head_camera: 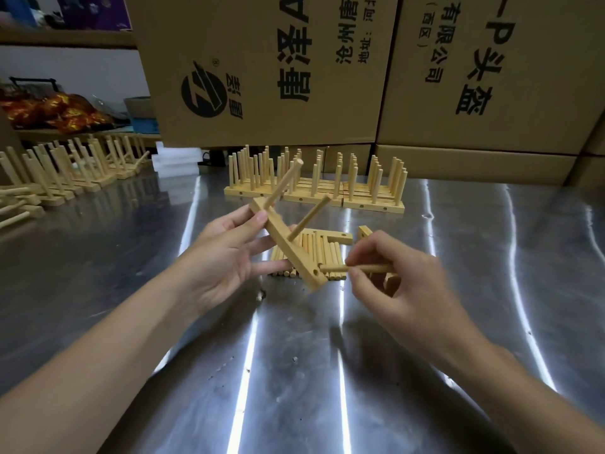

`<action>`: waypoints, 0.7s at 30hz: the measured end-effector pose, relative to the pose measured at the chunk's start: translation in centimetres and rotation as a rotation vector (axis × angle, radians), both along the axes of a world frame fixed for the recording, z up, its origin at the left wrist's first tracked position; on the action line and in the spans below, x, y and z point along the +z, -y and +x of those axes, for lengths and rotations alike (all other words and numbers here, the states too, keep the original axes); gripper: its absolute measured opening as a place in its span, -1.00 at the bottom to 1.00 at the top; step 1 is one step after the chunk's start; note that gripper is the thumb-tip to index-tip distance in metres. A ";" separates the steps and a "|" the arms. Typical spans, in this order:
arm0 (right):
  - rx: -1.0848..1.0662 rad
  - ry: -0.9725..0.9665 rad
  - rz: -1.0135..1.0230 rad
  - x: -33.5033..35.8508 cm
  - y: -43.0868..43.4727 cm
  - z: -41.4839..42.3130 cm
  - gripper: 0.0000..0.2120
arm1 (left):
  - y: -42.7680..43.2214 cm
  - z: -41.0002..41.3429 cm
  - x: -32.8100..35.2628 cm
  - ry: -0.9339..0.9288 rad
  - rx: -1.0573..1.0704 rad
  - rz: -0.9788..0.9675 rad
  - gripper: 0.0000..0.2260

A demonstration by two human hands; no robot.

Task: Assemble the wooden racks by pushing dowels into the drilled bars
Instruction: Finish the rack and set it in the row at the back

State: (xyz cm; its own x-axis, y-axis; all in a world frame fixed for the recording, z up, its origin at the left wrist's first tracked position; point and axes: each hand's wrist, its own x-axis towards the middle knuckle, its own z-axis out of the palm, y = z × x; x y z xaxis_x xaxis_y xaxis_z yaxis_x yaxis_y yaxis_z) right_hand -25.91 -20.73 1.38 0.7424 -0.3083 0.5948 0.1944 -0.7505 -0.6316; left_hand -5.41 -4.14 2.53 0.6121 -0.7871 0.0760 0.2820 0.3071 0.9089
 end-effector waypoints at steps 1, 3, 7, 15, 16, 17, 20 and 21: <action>-0.007 -0.025 -0.056 -0.2 -0.1 0.1 -0.90 | 0.1 -0.1 0.0 -0.011 -0.004 -0.018 -0.62; -0.015 -0.052 -0.114 -0.4 -0.2 0.2 -0.89 | 0.2 -0.2 -0.1 -0.006 -0.010 -0.033 -0.61; -0.043 -0.055 -0.187 -0.7 0.0 0.3 -0.89 | 0.3 -0.4 0.0 0.008 -0.012 -0.030 -0.64; -0.039 -0.100 -0.392 -0.1 0.2 0.4 -0.89 | 0.2 -1.1 0.4 0.128 -0.003 -0.013 -0.64; -0.042 -0.104 -0.403 -0.1 0.3 0.4 -0.87 | 0.2 -1.1 0.4 0.144 -0.003 -0.015 -0.64; -0.045 -0.104 -0.408 -0.1 0.3 0.5 -0.87 | 0.2 -1.3 0.5 0.161 -0.005 -0.016 -0.64; -0.055 -0.099 -0.406 -0.2 0.5 0.5 -0.88 | 0.2 -1.8 0.6 0.227 -0.004 -0.029 -0.64; -0.058 -0.095 -0.400 -0.3 0.5 0.5 -0.88 | 0.2 -1.9 0.6 0.251 -0.001 -0.039 -0.64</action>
